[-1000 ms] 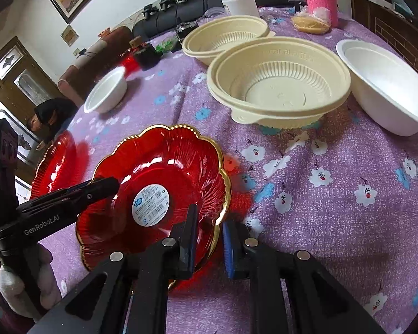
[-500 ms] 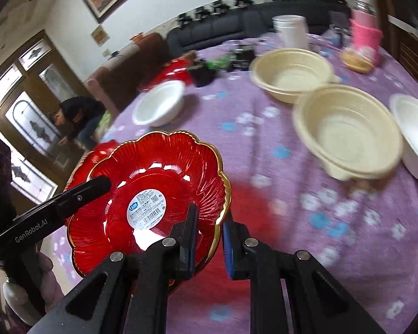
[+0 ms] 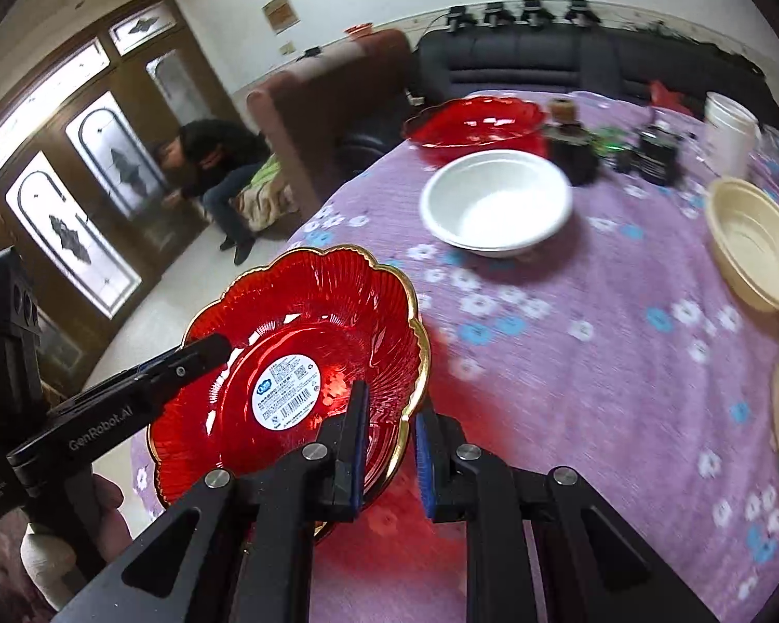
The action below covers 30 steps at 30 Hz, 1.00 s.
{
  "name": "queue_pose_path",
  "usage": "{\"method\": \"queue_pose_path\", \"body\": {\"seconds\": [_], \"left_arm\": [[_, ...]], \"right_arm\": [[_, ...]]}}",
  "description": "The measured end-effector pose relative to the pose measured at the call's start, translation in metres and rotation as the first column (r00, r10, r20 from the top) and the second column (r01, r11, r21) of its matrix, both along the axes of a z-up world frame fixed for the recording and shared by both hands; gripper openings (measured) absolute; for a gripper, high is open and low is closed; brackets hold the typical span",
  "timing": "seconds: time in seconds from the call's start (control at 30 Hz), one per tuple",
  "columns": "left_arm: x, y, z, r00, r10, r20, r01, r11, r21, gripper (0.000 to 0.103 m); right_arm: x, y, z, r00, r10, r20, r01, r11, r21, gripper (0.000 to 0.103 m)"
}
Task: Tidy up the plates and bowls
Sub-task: 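Carry the stickered red plate over the red wedding plate, then lower the stickered plate onto the wedding plate and open the right gripper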
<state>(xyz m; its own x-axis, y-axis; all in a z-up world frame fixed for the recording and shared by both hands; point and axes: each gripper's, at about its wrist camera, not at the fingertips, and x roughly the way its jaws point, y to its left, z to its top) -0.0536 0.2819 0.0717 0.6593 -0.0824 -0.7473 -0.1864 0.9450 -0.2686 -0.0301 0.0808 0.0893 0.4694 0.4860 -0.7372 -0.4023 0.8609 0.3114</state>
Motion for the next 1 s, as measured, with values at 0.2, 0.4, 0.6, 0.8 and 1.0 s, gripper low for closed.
{"method": "queue_pose_path", "body": {"seconds": [0.2,0.4,0.6,0.8,1.0], "left_arm": [[0.014,0.016,-0.026,0.998,0.021,-0.061,-0.022,1.000,-0.018,0.031],[0.019,0.015,-0.029,0.998,0.023,-0.066,-0.023,1.000,-0.001,0.032],[0.022,0.011,-0.026,0.996,0.024,-0.091,-0.021,0.999,0.033,0.057],[0.016,0.008,-0.003,0.999,0.013,-0.035,-0.011,0.998,0.063,0.071],[-0.003,0.020,0.009,0.999,0.043,-0.002,-0.043,0.999,-0.015,0.072]], "right_arm": [[0.016,0.022,-0.021,0.999,0.011,-0.034,-0.013,0.999,-0.041,0.018],[0.025,0.028,-0.035,0.999,0.011,-0.053,-0.014,0.998,-0.056,0.018],[0.027,0.035,-0.040,0.998,0.027,-0.056,-0.031,0.997,-0.069,0.017],[0.026,0.044,-0.044,0.999,0.035,-0.028,-0.038,0.992,-0.120,0.017],[0.024,0.048,-0.046,0.999,0.034,0.027,-0.029,0.988,-0.153,0.020]]}}
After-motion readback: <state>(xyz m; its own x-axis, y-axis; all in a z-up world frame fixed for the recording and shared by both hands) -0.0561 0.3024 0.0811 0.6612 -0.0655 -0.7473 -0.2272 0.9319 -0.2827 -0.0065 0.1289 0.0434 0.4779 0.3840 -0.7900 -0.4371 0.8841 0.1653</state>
